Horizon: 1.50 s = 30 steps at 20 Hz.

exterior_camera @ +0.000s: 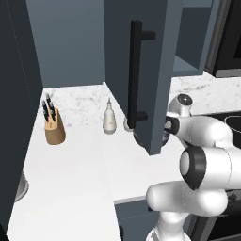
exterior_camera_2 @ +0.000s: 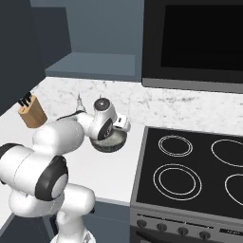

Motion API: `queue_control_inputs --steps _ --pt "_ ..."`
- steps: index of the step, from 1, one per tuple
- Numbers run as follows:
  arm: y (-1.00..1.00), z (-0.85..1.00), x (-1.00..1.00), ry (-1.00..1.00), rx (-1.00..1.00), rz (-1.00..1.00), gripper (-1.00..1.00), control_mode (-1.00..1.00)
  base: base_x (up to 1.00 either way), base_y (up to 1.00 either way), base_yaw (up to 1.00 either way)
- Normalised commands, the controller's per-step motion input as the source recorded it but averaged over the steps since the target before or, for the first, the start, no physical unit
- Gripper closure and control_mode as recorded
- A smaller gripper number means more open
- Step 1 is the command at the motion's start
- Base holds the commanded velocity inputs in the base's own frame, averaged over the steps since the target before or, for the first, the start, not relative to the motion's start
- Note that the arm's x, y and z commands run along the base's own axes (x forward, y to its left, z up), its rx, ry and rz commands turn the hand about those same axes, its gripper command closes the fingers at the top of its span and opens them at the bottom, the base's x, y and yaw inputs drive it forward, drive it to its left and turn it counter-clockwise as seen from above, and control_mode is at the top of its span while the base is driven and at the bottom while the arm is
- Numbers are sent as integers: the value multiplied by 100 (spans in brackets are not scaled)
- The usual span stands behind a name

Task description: Pick up the bowls on the counter and stack them on top of one another in the open cabinet. Place the smaller bowl on top of the larger bowl.

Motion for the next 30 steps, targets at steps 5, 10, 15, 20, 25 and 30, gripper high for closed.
queue_control_inputs --steps 5,10,15,20,25,30 --pt "0 -61 37 18 -5 0 100 -100 0 0 0" --pt "0 -20 20 3 -1 0 -100 -100 0 0 0" --pt "-2 39 0 5 1 -3 -100 -100 0 0 0" --pt "-40 -7 -27 7 1 -1 -100 -100 0 0 0" --pt "-8 -60 -4 13 0 0 -100 -100 0 0 0" --pt "0 -55 0 13 1 0 -100 -100 0 0 0"
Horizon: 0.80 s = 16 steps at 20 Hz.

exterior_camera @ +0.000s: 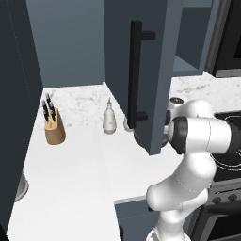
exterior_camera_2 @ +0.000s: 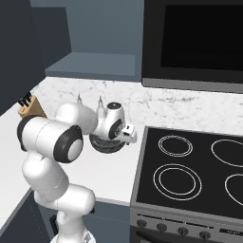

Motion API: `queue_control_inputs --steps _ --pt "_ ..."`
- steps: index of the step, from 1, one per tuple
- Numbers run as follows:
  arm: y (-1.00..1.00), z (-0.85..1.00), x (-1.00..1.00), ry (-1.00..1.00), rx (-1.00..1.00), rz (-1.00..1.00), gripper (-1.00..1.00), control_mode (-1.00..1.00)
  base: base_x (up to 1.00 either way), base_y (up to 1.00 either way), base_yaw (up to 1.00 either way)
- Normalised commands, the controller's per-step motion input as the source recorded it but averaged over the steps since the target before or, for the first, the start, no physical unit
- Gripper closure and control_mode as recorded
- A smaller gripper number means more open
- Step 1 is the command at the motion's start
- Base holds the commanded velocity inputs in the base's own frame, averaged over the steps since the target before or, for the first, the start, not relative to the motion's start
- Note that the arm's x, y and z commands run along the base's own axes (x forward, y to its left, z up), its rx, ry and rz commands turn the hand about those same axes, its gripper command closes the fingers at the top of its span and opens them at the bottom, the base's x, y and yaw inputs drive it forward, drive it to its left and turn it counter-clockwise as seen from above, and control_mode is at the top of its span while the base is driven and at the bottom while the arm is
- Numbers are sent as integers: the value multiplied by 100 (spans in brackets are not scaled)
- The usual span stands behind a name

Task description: Pick up the bowls on the counter and stack them on top of one another in the open cabinet. Place the smaller bowl on top of the larger bowl.

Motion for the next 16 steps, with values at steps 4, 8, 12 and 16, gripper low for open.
queue_control_inputs --steps 4,8,12,16 --pt "0 -59 0 14 1 0 -100 -100 0 0 0" --pt "0 -34 0 5 1 0 100 -100 0 0 0" --pt "0 0 0 0 0 0 100 -100 0 0 0" --pt "0 1 -2 0 0 0 100 -100 0 0 0"
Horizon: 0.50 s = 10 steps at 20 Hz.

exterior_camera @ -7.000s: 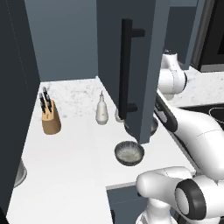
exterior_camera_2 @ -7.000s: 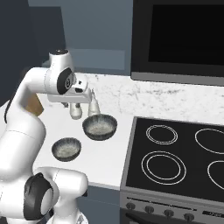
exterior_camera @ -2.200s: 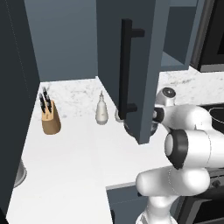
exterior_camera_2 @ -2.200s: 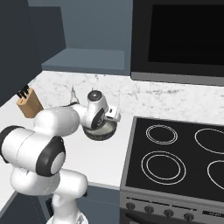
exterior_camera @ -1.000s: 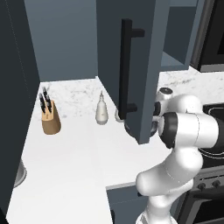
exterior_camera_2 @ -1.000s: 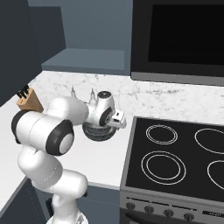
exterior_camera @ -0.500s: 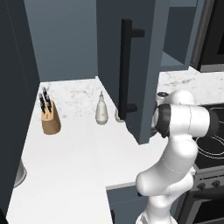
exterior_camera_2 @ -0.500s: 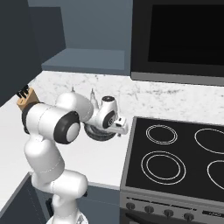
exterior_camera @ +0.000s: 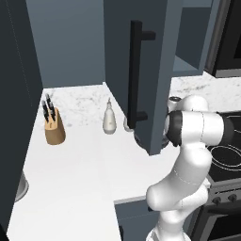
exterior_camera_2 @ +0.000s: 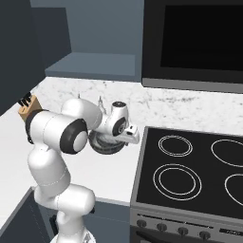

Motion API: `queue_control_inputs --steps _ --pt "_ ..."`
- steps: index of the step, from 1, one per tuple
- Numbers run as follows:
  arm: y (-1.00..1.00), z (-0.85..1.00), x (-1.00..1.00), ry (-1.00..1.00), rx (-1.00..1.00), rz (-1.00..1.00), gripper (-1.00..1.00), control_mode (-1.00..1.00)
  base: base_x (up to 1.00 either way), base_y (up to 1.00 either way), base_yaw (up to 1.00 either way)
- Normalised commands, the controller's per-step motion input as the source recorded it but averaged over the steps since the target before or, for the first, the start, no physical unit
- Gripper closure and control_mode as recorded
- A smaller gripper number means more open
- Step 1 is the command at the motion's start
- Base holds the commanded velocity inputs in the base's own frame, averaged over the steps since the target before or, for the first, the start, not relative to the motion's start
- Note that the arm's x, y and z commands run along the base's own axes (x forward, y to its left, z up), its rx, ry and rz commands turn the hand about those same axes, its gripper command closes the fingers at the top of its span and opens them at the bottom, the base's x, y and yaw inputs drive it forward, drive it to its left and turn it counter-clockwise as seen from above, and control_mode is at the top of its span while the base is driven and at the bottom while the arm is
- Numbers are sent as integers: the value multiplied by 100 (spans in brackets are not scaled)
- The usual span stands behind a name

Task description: Pick up the bowls on the counter and stack them on top of one another in the open cabinet. Place the smaller bowl on top of the larger bowl.

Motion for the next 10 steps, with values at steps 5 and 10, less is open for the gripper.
queue_control_inputs --steps 5,10 --pt "0 37 -39 -14 0 0 100 -100 0 0 0" --pt "0 80 -67 -32 1 0 100 -100 0 0 0"
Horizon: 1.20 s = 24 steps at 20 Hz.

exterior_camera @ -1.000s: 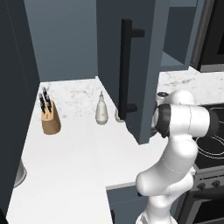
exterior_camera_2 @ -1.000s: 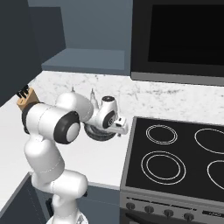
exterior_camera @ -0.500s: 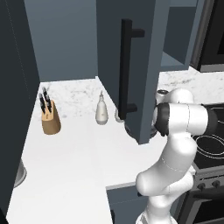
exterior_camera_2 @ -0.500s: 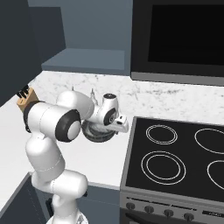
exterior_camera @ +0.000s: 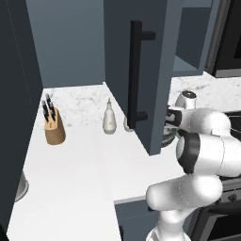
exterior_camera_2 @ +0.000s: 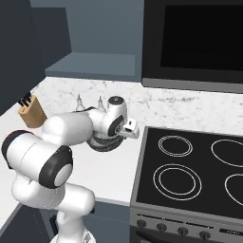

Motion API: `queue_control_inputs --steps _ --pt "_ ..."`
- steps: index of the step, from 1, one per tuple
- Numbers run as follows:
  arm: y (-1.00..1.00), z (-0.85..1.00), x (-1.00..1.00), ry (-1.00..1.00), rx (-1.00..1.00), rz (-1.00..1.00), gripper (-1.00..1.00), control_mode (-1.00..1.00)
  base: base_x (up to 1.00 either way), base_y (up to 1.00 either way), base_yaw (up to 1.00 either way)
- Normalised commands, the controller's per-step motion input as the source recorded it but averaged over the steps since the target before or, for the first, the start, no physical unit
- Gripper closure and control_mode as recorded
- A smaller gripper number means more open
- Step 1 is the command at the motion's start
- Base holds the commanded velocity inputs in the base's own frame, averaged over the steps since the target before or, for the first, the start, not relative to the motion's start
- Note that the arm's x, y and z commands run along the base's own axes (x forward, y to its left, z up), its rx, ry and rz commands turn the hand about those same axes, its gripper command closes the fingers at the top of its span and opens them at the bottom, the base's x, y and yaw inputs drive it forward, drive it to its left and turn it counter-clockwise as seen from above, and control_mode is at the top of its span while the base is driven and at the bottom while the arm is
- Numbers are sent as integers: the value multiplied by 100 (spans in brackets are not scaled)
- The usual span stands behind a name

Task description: Pick up the bowls on the counter and stack them on top of one another in the open cabinet. Place the smaller bowl on top of the larger bowl.

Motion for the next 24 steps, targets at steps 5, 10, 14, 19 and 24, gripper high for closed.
queue_control_inputs --steps 5,10,14,19,24 --pt "0 100 -78 -38 8 0 100 -100 0 0 0" --pt "-2 100 -86 -32 16 0 100 -100 0 0 0" --pt "0 100 -57 -27 21 -3 100 -100 0 0 0" --pt "0 100 -30 -12 25 -4 100 -100 0 0 0" --pt "-6 100 -15 0 13 0 100 -100 0 0 0"
